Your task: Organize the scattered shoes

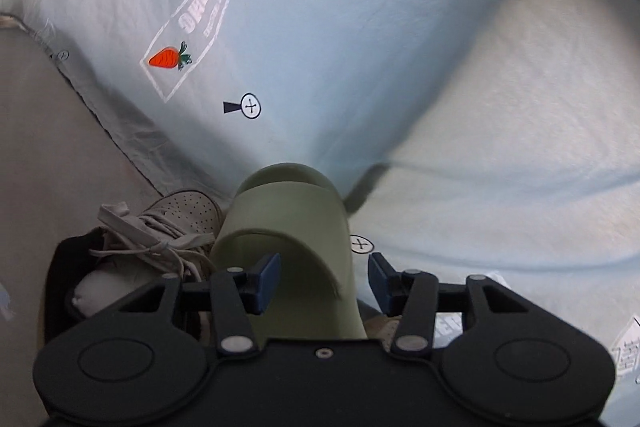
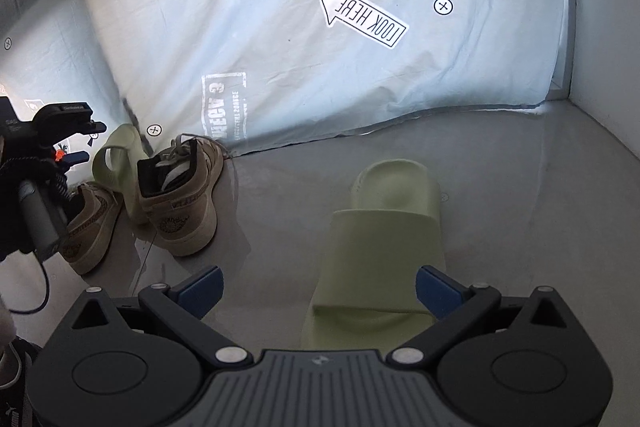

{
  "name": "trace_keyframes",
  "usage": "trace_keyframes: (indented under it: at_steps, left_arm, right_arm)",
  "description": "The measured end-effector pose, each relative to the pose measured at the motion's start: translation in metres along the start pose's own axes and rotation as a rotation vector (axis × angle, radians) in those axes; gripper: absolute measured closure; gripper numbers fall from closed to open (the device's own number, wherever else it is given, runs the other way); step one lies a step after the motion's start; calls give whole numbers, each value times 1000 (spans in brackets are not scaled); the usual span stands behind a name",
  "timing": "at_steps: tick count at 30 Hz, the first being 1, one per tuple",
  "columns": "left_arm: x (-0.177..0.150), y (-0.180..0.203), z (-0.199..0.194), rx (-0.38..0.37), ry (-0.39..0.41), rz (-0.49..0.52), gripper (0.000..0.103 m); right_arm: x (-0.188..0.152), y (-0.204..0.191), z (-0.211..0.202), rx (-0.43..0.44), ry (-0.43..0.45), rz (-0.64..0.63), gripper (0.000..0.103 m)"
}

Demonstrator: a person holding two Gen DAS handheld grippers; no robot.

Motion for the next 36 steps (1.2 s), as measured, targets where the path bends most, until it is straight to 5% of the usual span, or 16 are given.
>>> trace_keyframes:
  at_steps: [5,7,9,16,24,30,36]
  left_arm:
    - [2,-9,19,15,93,-76,51]
    - [1,-18,21,-6,112,-130,78]
    - [-1,-30,21,-43,97,-213,84]
    - [0,-19,-32,-125,181,-91,87]
    - [-6,18,-168,-302,216,68,87]
    - [-33,39,-235,-446,108,156,87]
    - [-100,63,-248,-530,-90,250,87]
  right_arm:
    - [-4,1,11,-22,-36,-2,1]
    - [-5,0,14,-26,-42,-12,1]
    - [-6,-3,15,-25,-44,-27,1]
    - [-7,-8,12,-21,-38,-44,1]
    - [-4,-3,-8,-22,16,-18,1]
    - [-4,5,-29,-28,55,18,1]
    - [-11,23,-48,-62,75,78,1]
Point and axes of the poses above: each gripper's, at about its wrist camera, not at the fingertips, and z roughly the way its jaws point, y to its right, x to its top, the point moved 3 cm from there along z, roughly the way its jaws point, and after that the axes turned 5 degrees about y, right-handed, at the moved point
